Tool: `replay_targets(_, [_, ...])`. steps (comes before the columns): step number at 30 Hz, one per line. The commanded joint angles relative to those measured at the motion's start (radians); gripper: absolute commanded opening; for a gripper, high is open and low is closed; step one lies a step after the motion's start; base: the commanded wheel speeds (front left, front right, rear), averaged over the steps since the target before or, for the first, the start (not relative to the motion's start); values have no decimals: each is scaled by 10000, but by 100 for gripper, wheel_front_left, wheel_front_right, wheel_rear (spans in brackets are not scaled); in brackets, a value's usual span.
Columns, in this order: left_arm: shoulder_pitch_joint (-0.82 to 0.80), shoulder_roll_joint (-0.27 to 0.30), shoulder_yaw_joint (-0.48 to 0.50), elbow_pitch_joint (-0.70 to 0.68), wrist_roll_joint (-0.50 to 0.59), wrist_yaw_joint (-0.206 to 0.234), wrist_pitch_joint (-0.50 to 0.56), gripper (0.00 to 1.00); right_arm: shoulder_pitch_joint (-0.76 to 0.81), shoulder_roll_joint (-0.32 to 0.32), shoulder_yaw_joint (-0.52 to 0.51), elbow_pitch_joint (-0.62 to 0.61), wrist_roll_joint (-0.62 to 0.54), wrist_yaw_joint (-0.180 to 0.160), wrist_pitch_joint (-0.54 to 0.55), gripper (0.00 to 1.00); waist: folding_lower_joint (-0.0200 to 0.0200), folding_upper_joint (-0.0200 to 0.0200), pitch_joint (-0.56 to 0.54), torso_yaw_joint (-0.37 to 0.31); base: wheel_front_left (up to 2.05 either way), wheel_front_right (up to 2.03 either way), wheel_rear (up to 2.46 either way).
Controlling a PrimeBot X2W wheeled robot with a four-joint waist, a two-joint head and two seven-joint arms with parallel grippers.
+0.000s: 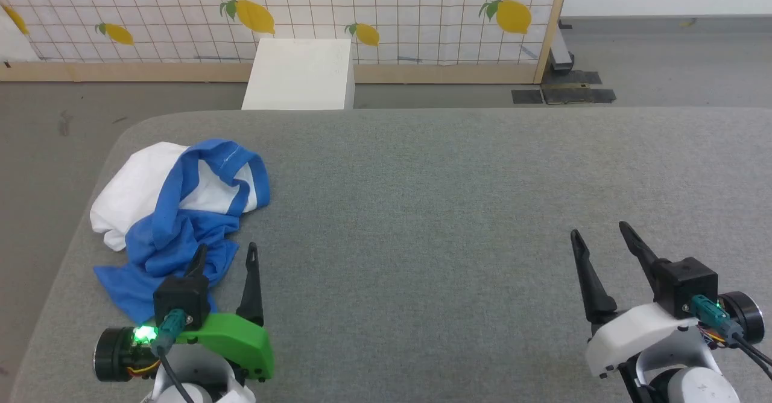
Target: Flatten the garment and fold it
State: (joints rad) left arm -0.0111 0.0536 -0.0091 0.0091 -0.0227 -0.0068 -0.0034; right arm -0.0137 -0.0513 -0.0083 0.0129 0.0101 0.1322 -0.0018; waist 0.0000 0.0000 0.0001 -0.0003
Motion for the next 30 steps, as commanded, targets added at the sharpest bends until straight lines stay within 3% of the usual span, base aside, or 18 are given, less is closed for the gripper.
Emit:
replay_targets(1, [11,-2,-18,69,-87,11,-109,100,66,1,-61,84,124,-1,-124,100,0,0,-1,-2,0,0,0])
replay_targets(18, [-50,21,-92,477,-430,65,-471,100,160,2,-349,463,395,-3,-476,100,0,0,-2,188,0,0,0])
replay_targets(30, [-43,35,33,660,-689,142,-739,100,191,3,-462,748,571,-4,-745,100,0,0,-12,936,0,0,0])
